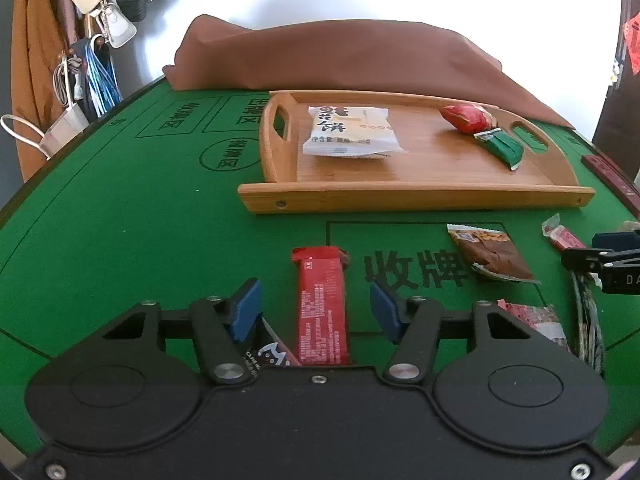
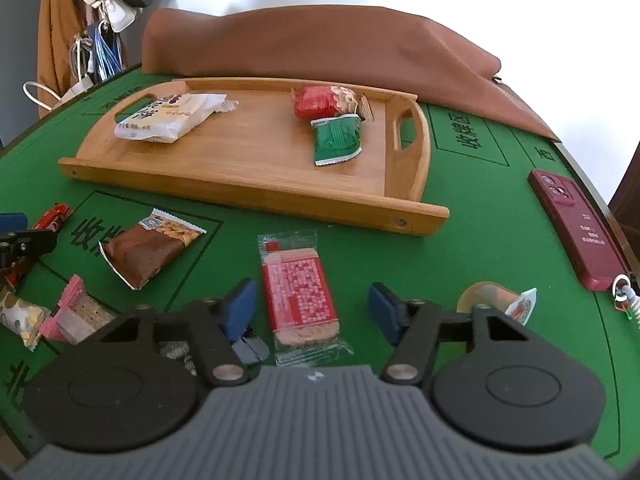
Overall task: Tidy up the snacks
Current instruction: 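Move both tools back toward the remaining snacks on the table, then grasp the red stick packet with the left tool while the right tool grasps the red-and-white wafer packet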
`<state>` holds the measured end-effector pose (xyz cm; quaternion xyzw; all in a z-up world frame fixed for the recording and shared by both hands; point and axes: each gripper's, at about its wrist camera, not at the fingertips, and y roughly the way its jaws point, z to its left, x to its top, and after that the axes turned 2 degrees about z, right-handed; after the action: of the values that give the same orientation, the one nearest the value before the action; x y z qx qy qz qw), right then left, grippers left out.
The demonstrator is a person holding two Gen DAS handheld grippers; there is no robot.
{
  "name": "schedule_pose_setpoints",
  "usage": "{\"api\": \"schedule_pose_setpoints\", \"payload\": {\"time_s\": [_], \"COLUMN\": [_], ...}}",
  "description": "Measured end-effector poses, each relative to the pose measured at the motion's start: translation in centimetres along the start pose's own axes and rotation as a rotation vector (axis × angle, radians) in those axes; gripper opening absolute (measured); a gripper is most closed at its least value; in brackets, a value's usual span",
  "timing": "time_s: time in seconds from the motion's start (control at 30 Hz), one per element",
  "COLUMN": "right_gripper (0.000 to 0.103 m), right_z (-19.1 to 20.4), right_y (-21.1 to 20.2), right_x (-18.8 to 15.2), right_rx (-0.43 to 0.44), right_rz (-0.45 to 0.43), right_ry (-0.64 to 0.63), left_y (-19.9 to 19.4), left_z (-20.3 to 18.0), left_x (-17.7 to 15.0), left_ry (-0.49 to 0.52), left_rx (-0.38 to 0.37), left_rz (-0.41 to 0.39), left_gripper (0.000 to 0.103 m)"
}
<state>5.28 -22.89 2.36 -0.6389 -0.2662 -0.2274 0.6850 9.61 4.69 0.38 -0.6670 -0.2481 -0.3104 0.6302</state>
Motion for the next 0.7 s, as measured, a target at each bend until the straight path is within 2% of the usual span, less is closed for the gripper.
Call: {"api": "schedule_pose_setpoints", "payload": {"time_s": [0.07, 0.17, 0.33, 0.47, 0.57, 0.7], "right_gripper": [0.056, 0.043, 0.04, 0.04, 0.04, 0.04], "right_z": [0.3, 0.8, 1.0, 1.0, 1.0, 1.1], "right_y": [-0.1, -0.3, -0.4, -0.4, -0.4, -0.4], "right_x": [0.0, -0.1, -0.1, -0.1, -0.1, -0.2], "right_rx": [0.002, 0.009, 0.002, 0.002, 0.002, -0.001], "right_rz": [-0.003, -0.009, -0.016, -0.016, -0.016, -0.018], "right_ry": [-0.002, -0.015, -0.002, 0.001, 0.0, -0.009], "left_y": [-0.1, -0.3, -0.9, -1.2, -0.8, -0.1], "left_z": [0.1, 0.2, -0.3, -0.6, -0.5, -0.3], "left_x": [0.0, -0.1, -0.2, 0.0, 0.0, 0.0], "left_ry": [-0.005, -0.002, 0.02, 0.034, 0.015, 0.008], "left_rx": [0.001, 0.017, 0.06, 0.048, 0.053, 0.067], "left_rz": [-0.001, -0.006, -0.034, -0.042, -0.026, -0.004], "left_gripper": [0.051, 0.044, 0.026, 0.026, 0.031, 0.032]}}
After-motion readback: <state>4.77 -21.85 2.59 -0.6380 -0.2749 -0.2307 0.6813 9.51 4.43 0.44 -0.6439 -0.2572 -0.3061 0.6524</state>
